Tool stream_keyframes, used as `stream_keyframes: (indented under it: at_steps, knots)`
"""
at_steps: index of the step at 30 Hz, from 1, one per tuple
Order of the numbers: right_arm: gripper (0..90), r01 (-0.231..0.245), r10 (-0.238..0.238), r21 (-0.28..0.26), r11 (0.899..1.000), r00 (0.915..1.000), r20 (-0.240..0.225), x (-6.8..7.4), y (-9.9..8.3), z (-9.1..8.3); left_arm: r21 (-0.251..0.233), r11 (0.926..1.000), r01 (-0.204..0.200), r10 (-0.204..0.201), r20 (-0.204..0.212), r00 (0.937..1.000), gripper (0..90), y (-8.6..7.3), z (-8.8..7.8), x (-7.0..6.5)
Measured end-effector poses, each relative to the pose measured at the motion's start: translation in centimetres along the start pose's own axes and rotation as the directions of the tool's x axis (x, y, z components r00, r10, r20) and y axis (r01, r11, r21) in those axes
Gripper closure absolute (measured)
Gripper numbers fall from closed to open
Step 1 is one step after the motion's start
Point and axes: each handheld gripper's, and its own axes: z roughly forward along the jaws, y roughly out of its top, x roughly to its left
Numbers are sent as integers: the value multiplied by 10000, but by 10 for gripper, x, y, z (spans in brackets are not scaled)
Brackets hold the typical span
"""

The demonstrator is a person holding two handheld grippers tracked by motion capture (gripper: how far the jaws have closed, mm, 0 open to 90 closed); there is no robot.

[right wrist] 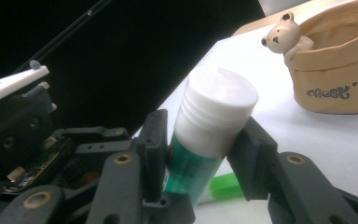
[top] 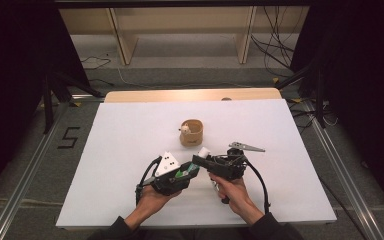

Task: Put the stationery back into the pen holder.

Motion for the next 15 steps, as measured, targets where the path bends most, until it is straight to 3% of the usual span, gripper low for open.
stream_keyframes:
  at_steps: [3, 4, 6, 8, 9, 15]
  knots:
    - [645, -165, 165, -8, 9999, 9998, -149, 0, 0, 0, 92, 9999, 69, -72, 314, 9995, 641, 0, 1, 2]
    - [653, -164, 164, -19, 9999, 9997, -183, 1, 0, -1, 53, 10000, 80, -83, 565, 9984, 608, 0, 1, 2]
    - [655, 51, -52, -68, 10000, 10000, -15, 3, 0, -2, 123, 9996, -245, 238, 521, 9984, 496, 3, -1, 0]
    - [656, 122, -121, -151, 9998, 9999, 77, 3, 1, -4, 197, 9996, -217, 203, 711, 9973, 386, 6, -3, -1]
    - [656, 122, -121, -151, 9998, 9999, 77, 3, 1, -4, 293, 9994, -193, 170, 769, 9969, 386, 7, -3, -1]
    - [656, 646, -637, -185, 9977, 9970, 436, 5, 5, -7, 831, 9965, 2, -52, 593, 9982, 288, 7, -9, 9]
